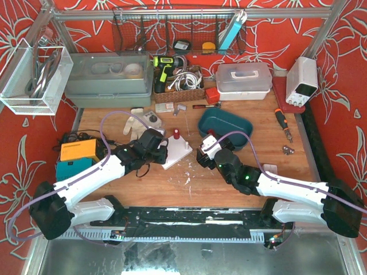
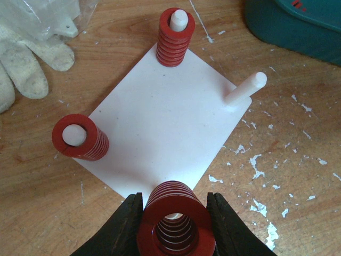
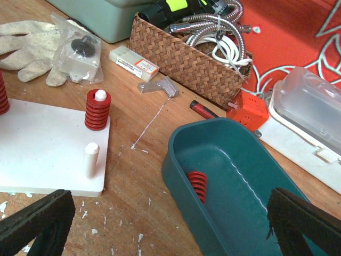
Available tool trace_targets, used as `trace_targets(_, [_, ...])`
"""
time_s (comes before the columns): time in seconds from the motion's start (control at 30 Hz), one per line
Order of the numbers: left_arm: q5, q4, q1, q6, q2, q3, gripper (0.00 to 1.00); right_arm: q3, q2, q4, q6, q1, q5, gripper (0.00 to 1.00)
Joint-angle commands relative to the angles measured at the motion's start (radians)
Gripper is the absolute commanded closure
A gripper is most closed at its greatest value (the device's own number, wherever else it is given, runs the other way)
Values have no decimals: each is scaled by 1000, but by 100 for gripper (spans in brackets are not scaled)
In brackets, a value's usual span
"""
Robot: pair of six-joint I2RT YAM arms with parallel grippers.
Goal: Install the large spring
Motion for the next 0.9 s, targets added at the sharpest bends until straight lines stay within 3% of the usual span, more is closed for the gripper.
trace_targets(0.0, [0, 50, -5, 4, 5, 5, 93, -5, -1, -4, 14, -4, 10, 1])
trace_targets(0.87, [-8, 13, -5, -8, 1, -12, 90, -5, 2, -5, 13, -9, 6, 1])
